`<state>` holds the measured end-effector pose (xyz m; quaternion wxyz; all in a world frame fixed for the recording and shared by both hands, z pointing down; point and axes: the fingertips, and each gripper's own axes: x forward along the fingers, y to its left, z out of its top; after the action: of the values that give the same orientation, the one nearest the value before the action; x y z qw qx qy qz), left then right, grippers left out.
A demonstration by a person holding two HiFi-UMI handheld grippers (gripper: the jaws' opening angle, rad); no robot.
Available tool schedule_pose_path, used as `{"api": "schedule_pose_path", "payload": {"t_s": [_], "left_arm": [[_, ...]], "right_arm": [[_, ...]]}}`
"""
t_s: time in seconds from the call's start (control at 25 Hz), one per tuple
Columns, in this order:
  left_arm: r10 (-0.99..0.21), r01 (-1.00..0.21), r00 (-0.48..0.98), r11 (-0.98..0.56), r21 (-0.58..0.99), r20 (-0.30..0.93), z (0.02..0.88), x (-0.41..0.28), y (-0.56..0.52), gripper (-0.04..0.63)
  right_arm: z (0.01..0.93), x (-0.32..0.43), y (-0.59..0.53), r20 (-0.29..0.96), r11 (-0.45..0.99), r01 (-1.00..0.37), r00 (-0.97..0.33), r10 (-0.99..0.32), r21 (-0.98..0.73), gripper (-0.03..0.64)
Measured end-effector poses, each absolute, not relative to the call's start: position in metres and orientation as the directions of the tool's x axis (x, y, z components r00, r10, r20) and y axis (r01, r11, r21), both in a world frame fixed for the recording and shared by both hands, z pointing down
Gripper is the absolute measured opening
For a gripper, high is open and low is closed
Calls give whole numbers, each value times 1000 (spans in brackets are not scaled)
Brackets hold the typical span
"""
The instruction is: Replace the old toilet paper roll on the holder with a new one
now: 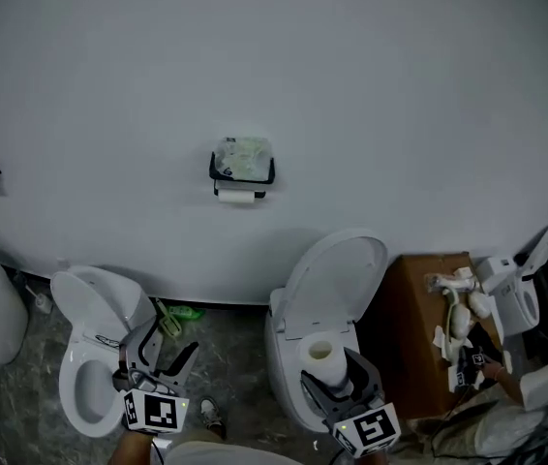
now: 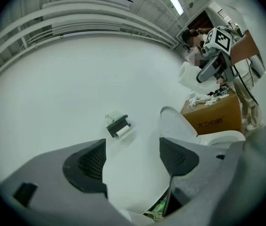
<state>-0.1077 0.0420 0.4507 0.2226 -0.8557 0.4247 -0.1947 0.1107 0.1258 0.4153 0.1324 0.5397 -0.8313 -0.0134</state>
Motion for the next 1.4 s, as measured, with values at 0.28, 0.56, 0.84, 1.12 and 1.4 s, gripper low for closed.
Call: {"api": "schedule_pose_path", "payload": {"t_s": [0.28, 0.56, 0.84, 1.12, 1.4], "left_arm": [[-770, -598, 616, -593, -539, 165, 454, -125, -55, 339], [-740, -559, 650, -619, -551, 172, 454, -99, -123, 339], [-747, -536, 646, -590, -604, 156, 439, -58, -171, 339], [-757, -466, 622, -565, -681, 202, 442, -18, -218, 339], [-778, -359, 571, -524, -773, 263, 448, 8, -255, 339]], "right_arm": [[408, 80, 39, 213, 368, -913, -329, -920, 178, 311], [417, 95, 2, 258, 322, -928, -270, -927, 185, 311], [414, 119, -44, 237, 342, -922, -296, -925, 183, 311], [404, 141, -98, 206, 384, -907, -348, -915, 174, 311], [409, 150, -120, 223, 428, -884, -386, -895, 187, 311]]}}
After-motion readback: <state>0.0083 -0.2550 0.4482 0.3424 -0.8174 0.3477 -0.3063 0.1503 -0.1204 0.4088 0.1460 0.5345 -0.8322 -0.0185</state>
